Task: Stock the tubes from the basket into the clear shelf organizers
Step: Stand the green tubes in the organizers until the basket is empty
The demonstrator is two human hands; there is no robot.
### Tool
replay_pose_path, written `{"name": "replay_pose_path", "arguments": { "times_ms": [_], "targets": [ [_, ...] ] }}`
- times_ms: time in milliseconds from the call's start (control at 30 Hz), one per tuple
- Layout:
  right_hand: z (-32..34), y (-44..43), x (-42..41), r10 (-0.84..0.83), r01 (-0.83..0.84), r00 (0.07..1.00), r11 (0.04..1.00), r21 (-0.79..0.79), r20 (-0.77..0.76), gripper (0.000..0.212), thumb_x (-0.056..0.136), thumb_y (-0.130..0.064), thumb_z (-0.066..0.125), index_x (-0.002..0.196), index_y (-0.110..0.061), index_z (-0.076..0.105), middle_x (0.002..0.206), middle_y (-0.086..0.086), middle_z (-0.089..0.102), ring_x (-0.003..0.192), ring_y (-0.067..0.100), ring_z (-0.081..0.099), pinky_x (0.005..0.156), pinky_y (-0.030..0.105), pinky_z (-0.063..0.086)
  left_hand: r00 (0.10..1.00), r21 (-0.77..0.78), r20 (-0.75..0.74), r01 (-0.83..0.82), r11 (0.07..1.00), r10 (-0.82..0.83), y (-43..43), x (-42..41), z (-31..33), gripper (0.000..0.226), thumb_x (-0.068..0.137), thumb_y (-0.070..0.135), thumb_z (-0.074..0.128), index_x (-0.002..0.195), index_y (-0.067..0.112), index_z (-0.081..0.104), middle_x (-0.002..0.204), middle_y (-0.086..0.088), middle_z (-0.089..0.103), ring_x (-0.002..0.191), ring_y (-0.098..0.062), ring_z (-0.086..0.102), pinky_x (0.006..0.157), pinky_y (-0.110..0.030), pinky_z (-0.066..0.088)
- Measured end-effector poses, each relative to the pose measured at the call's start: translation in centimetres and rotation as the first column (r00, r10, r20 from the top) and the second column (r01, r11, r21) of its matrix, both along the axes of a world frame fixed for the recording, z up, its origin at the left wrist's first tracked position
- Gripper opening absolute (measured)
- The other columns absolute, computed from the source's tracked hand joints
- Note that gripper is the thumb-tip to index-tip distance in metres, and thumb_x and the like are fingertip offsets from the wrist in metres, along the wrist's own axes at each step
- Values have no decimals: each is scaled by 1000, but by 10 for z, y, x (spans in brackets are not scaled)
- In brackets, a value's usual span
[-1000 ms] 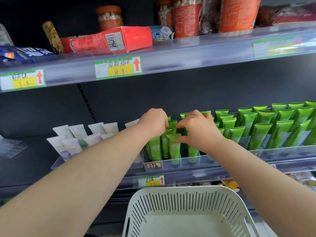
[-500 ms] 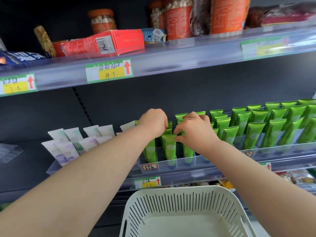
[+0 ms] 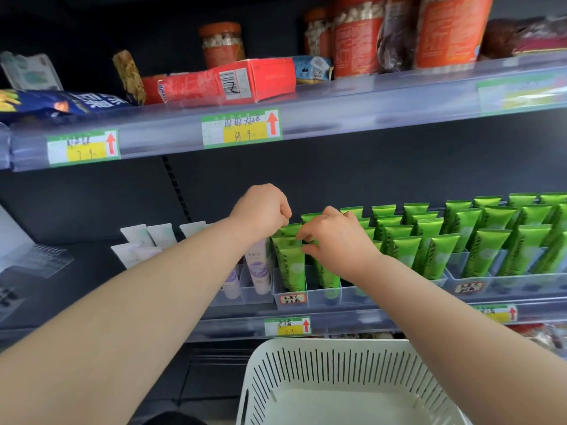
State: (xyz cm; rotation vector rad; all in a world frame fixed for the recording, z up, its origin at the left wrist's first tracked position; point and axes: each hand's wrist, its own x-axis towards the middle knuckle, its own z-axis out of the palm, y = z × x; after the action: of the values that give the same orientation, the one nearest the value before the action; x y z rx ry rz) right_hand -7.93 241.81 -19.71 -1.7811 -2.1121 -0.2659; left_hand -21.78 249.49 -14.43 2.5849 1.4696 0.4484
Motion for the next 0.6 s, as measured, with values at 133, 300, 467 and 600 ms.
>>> {"name": "replay_pose_path", "arguments": {
  "times_ms": [133,300,467,600],
  "targets": [
    [-8,8,-17,-23,23,996,1000,5,84,18,92,-26,53,101,-30,68,99,-9,66,102,20,42,75,36,26,1000,-34,-6,3,999,-3,0,-15,-4,11,81,13,72,89,19,76,86,7,67,90,-15,63,84,-35,54],
    [-14,11,-21,-72,74,994,997,-25,84,19,88,-18,55,92,-31,67,87,-12,65,99,18,39,75,36,23,1000,-56,-27,-15,998,13,1,-22,-13,11,81,15,72,89,21,76,91,5,71,91,-16,64,81,-34,54],
    [-15,13,-18,-50,51,998,998,-29,50,22,92,-21,52,100,-36,66,93,-13,66,102,16,39,81,38,27,1000,-64,-18,-2,998,1,4,-23,-16,12,79,16,74,89,23,77,85,10,68,90,-13,63,81,-34,54],
    [-15,13,-15,-26,27,998,999,-31,52,21,94,-26,51,104,-36,66,99,-13,67,105,17,38,81,39,27,999,-60,-32,23,998,-25,3,-20,-16,11,79,18,75,89,24,76,82,13,65,89,-12,63,79,-33,54]
  ]
}}
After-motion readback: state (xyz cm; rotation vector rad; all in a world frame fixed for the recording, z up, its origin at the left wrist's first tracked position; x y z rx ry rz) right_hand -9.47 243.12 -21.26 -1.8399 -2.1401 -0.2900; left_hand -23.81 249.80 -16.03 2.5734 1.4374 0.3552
